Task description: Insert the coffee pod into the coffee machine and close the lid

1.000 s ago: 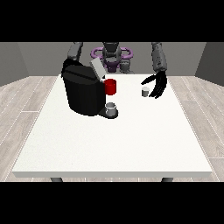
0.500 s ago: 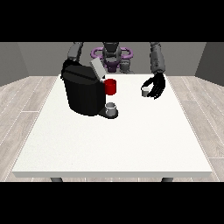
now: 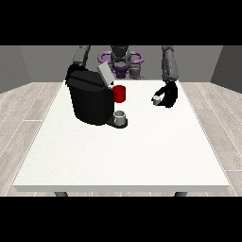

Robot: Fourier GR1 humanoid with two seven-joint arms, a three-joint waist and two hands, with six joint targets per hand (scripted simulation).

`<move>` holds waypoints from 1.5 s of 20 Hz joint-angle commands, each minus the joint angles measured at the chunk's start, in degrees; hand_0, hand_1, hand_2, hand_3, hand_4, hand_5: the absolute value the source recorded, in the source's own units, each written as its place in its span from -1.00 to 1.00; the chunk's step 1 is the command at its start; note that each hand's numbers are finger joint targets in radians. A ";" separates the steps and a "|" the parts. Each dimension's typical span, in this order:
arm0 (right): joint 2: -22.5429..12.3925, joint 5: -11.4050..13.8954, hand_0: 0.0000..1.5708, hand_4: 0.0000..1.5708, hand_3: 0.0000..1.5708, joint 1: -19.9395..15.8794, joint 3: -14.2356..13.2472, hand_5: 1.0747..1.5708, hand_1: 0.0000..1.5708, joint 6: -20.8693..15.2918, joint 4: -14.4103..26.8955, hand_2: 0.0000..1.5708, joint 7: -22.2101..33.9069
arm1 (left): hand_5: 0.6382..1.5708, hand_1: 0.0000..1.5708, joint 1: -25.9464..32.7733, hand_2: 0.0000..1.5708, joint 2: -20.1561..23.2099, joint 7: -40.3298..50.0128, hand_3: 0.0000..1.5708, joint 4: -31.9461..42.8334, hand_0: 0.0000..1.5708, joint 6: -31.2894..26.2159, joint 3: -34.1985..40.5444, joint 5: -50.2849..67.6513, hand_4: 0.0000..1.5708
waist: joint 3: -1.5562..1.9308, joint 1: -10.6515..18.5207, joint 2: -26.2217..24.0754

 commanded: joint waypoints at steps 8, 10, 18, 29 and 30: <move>0.30 -2.40 -1.00 -0.36 -1.00 1.94 -3.01 1.00 -1.00 0.46 7.11 -1.00 -4.69 | 1.00 0.85 -5.55 0.85 0.17 -3.09 0.77 -3.41 0.85 -8.09 -1.13 -0.18 -0.21 | -0.17 2.26 -3.92; -0.45 -0.51 -1.00 -0.38 -1.00 1.14 -1.59 1.00 -1.00 -0.11 7.67 -1.00 -1.31 | 1.00 0.77 -7.46 0.79 -1.92 0.83 0.72 -4.09 0.77 -9.98 -1.65 -0.27 -0.26 | -0.18 2.27 -5.93; -2.71 -2.95 -1.00 -0.37 -1.00 -0.56 -3.13 1.00 -1.00 3.10 7.11 -1.00 -1.06 | 1.00 0.60 -11.61 0.69 0.63 -0.32 0.64 -7.06 0.60 -15.62 -0.46 0.21 -0.31 | -0.19 1.22 -5.90; 0.02 -0.63 -1.00 -0.33 -1.00 -3.92 2.00 1.00 -1.00 1.04 2.07 -1.00 2.73 | 1.00 0.29 -23.63 0.53 1.48 6.72 0.56 -5.96 0.29 -14.40 2.43 -0.81 -0.31 | -0.20 -5.18 -2.66; 0.73 -0.65 -1.00 -0.37 -1.00 -0.58 1.51 1.00 -1.00 0.76 2.99 -1.00 -1.56 | 1.00 0.36 -24.43 0.55 4.40 5.69 0.57 -6.16 0.36 -16.64 3.55 -0.08 -0.34 | -0.19 -5.05 -2.46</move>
